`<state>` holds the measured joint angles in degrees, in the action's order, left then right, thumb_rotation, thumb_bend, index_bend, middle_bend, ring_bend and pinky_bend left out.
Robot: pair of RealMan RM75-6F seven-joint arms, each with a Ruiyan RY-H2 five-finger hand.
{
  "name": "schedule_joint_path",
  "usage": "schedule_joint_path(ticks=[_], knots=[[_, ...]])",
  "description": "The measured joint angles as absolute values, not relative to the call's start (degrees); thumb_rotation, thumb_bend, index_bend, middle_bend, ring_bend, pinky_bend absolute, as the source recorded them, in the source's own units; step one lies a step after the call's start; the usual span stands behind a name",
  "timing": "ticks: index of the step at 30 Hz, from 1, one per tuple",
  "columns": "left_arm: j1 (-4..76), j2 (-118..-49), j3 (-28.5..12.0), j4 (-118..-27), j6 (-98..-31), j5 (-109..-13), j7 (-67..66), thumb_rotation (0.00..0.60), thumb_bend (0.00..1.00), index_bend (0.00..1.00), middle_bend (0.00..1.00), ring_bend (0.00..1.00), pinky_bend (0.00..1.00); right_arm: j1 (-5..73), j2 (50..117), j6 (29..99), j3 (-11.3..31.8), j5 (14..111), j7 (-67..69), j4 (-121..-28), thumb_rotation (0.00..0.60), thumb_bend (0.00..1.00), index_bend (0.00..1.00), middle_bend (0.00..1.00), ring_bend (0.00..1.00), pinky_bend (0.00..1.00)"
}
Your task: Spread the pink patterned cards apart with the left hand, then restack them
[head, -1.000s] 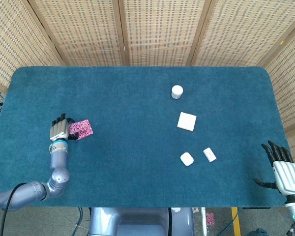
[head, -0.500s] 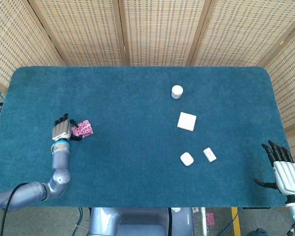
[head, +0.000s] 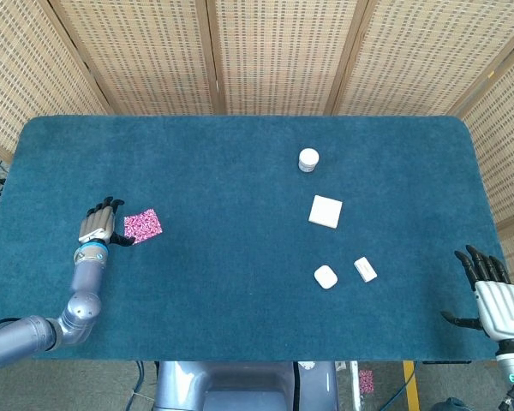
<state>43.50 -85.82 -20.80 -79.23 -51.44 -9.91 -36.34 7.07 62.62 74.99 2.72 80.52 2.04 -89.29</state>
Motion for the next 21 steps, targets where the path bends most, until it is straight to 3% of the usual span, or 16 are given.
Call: schedule_joint_path(ticks=[5, 14, 21], knots=[[42.4, -84.0, -21.1, -80.7, -47.4, -13.2, -31.9, 0.600, 0.34, 0.12, 0.00, 0.00, 0.00, 7.1, 62.7, 75.0, 2.7, 80.4, 1.9, -89.3, 0.600, 0.00, 0.00, 0.00, 0.00, 0.00], [39.6, -78.2, -22.0, -80.8, -25.7, -26.8, -20.4, 0.600, 0.36, 0.13, 0.00, 0.00, 0.00, 7.0, 62.6, 75.1, 2.7, 80.5, 2.0, -89.3, 0.600, 0.00, 0.00, 0.00, 0.00, 0.00], [38.2, -76.9, -23.5, -77.5, -15.8, -36.1, -9.0, 0.600, 0.36, 0.13, 0.00, 0.00, 0.00, 7.1, 62.6, 75.0, 2.7, 80.4, 2.1, -89.3, 0.600, 0.00, 0.00, 0.00, 0.00, 0.00]])
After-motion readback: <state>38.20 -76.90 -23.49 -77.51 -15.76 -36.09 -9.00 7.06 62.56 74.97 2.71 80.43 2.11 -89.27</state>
